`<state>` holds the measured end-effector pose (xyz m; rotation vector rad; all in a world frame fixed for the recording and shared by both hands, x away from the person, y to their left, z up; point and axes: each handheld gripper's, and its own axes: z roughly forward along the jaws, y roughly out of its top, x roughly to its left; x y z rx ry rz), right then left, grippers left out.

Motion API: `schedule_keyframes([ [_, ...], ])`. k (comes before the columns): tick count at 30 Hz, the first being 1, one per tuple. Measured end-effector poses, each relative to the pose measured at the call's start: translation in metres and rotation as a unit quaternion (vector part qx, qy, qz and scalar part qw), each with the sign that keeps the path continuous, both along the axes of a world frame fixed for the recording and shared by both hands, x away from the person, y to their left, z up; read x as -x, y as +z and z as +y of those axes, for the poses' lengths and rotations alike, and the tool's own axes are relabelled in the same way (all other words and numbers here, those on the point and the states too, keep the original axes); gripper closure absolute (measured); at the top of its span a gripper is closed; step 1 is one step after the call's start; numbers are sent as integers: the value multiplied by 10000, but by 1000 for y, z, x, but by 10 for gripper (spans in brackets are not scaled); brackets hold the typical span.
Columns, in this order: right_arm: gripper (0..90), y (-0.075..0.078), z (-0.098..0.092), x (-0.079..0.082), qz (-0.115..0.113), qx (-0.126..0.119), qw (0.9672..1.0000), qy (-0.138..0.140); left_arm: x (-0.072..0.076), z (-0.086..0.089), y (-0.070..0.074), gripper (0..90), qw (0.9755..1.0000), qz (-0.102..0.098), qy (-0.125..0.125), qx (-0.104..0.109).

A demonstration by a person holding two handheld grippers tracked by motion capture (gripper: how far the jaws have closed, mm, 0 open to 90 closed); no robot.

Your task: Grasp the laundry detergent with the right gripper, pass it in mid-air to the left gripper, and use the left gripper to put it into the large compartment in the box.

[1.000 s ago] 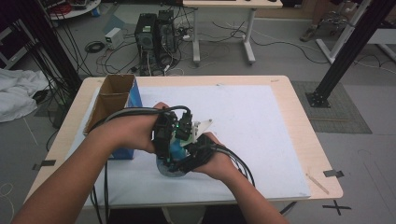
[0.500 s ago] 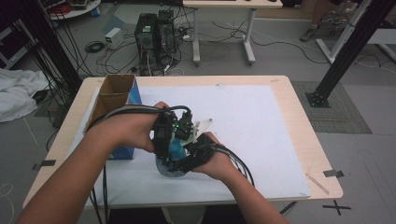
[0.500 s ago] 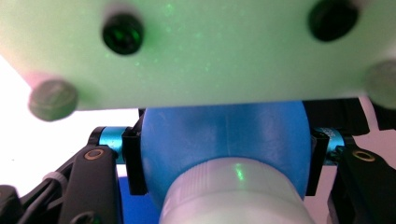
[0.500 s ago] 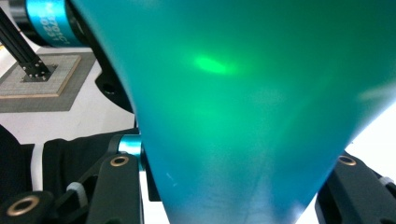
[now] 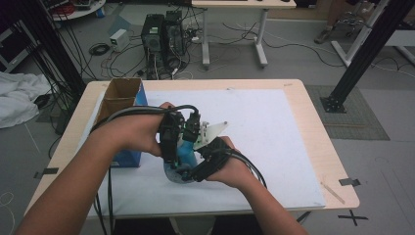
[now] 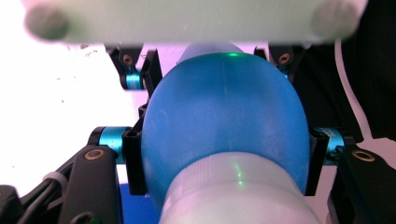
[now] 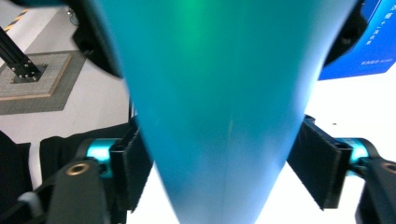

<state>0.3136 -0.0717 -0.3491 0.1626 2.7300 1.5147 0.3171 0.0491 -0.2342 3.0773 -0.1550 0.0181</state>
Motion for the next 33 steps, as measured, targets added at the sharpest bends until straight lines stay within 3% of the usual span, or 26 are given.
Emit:
schedule_keyframes([
  [6,227,5,-10,0,13,51,10000,-25,-2,0,5,380,10000,-3,19,-84],
  [11,193,11,-23,-2,-65,67,9997,-244,-3,2,12,380,10000,-9,65,-64],
  [18,187,16,-34,-3,-193,271,9988,-365,-5,4,20,379,9998,-3,169,-43],
  [19,124,17,-35,-3,-214,309,9984,-427,-7,5,21,379,9998,-10,203,-49],
  [24,124,18,-39,-6,-238,403,9973,-563,-11,9,25,379,9996,-26,283,-44],
  [28,123,18,-42,-8,-269,605,9959,-612,-16,15,32,378,9990,24,451,35],
  [33,122,19,-51,-12,-209,835,9936,-728,-25,27,48,378,9950,44,983,187],
])
